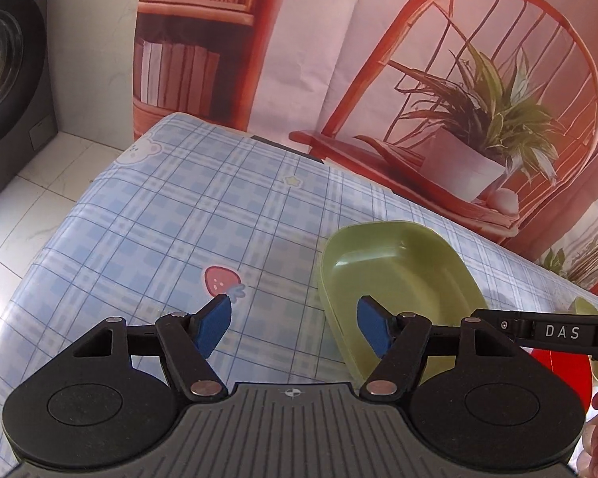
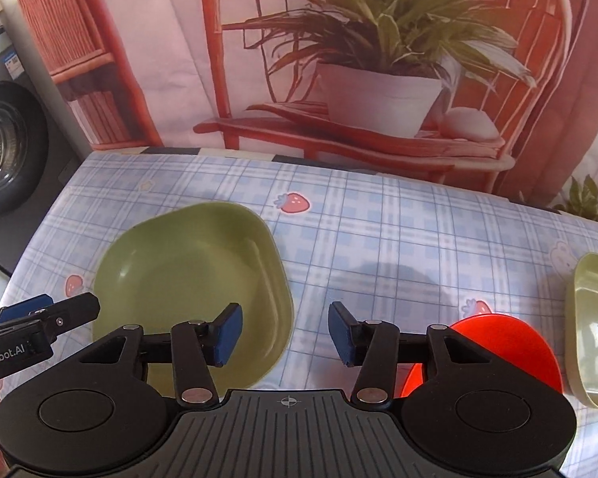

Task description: Organize plates and bowls

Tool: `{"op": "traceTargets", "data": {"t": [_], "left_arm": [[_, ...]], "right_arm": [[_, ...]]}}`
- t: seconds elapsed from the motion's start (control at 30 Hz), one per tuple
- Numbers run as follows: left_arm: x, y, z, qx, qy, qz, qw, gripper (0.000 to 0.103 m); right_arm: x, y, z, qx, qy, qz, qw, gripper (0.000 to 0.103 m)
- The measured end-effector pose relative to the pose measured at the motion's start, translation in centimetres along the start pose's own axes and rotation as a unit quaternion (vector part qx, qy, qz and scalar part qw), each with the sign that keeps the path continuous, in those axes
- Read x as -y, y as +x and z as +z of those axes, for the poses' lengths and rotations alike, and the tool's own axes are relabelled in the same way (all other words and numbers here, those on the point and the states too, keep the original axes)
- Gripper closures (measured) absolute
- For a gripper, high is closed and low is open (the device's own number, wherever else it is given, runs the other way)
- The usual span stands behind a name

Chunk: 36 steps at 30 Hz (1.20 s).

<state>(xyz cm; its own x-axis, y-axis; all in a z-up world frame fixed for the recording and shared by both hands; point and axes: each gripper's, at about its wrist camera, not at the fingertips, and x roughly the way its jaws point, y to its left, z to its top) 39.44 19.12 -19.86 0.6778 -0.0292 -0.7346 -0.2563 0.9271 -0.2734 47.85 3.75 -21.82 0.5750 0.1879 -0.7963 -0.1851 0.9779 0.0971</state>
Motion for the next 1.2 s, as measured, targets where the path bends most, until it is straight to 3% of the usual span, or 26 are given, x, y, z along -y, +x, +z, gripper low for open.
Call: {"op": "traceTargets", "data": {"t": [0.17,0.23,0.27,0.3,0.37,0.43,0.57,0.9,1.2], "left_arm": [[-0.3,0.9,-0.5,-0.010,0.005,-0.012,0.9999,0.046],[0.0,0.7,-0.7,-0.006,0.008,-0.027,0.9996,0.057],[0.1,0.6,-0.8,-0.006,0.012,-0.032,0.9994,0.069],[0.6,0.4,-1.0,-0.009,0.019,-0.040,0.9990,0.082],[1.3,0.0,-1.2,-0.012,0.034,-0.043,0.9984,0.093],[1.8,-0.4,-1.5,-0.012,0.047,-0.027,0.9984,0.093],[1.4,-2.4,-1.7,-0.002,0.041,-0.031,0.9987,0.093],[3.6,-11.0,-2.4,0.029,0.080,-0.035,0.9957,0.093],[6.2,-16.9,-5.5,0.042,0.126,-0.060,0.9893,0.092]], "right_arm": [[-0.5,1.2,-0.5,-0.021,0.001,-0.004,1.000,0.074],[-0.7,1.2,-0.6,-0.023,0.000,-0.007,1.000,0.088],[-0.9,1.1,-0.7,-0.024,0.001,-0.012,1.000,0.093],[-1.0,1.0,-0.8,-0.025,0.000,-0.014,1.000,0.095],[-1.1,0.5,-0.9,-0.020,0.000,-0.006,1.000,0.095],[-1.3,-0.2,-1.1,-0.018,0.004,0.002,1.000,0.095],[-1.5,-1.7,-1.8,-0.014,0.013,0.010,1.000,0.094],[-1.0,-9.3,-4.7,0.023,0.036,0.045,0.998,0.094],[2.1,-16.5,-9.3,0.044,0.057,0.046,0.996,0.094]]}}
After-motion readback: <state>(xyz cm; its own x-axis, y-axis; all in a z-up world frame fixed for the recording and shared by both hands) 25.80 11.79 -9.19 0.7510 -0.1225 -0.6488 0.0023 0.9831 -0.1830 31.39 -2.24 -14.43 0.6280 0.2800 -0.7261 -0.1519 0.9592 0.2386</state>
